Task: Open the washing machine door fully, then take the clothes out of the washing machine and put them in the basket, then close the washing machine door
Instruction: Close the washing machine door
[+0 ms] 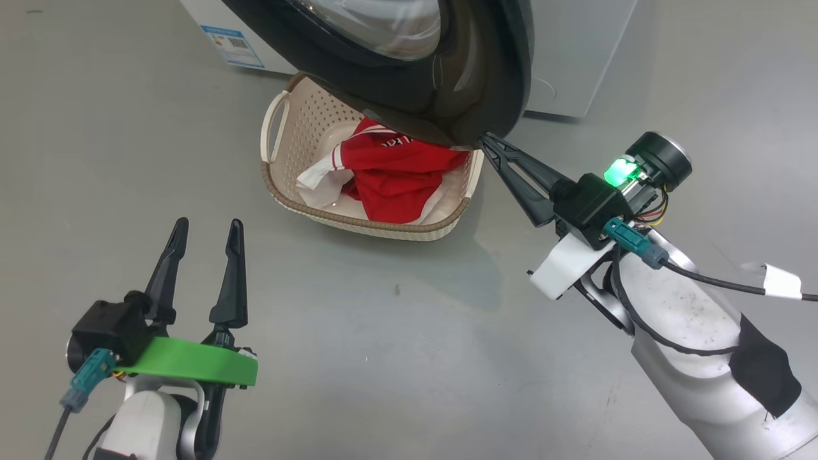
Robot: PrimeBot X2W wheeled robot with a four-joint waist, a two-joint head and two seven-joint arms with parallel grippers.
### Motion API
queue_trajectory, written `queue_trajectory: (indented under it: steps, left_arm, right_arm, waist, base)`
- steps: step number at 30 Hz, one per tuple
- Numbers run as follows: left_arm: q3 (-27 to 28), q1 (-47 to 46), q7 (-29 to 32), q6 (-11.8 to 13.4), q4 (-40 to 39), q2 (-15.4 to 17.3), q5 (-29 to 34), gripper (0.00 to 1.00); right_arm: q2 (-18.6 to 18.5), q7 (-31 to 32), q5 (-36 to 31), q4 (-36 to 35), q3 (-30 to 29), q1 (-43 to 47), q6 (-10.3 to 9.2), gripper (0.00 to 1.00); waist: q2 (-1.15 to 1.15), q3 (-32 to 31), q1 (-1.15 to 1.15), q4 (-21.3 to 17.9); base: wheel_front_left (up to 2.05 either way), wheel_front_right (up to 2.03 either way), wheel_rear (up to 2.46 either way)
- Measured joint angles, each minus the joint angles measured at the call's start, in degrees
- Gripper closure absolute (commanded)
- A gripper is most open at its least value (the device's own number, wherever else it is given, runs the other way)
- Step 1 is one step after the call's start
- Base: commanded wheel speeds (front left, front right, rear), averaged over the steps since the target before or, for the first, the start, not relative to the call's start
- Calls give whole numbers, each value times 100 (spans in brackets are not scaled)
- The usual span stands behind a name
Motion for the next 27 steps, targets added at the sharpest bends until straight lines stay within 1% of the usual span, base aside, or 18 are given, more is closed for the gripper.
queue_trajectory:
  steps: [11,14,17,21,27]
  left_arm:
    - [-18,-146,0,-5,83,-98,34,0]
    - [0,-151,0,-5,83,-101,58,0]
    - [81,-174,0,-5,76,-107,57,0]
    - [192,-249,0,-5,62,-110,57,0]
    - [189,-304,0,-5,16,-137,55,0]
  right_arm:
    - [-111,-34,315,480,-119,-461,0,100]
    - [-125,-35,326,549,-152,-598,0,100]
    - [-138,-52,326,634,-236,-722,49,100]
    - [-209,-52,326,746,-404,-903,49,100]
    - [-333,-51,336,867,-588,-1291,49,100]
  waist:
    - [0,258,0,309]
    - [0,310,0,344]
    - [0,372,0,378]
    - [0,470,0,426]
    - [0,650,0,483]
  base:
    - [0,0,0]
    - [0,0,0]
    - [0,0,0]
    - [0,0,0]
    - [0,0,0]
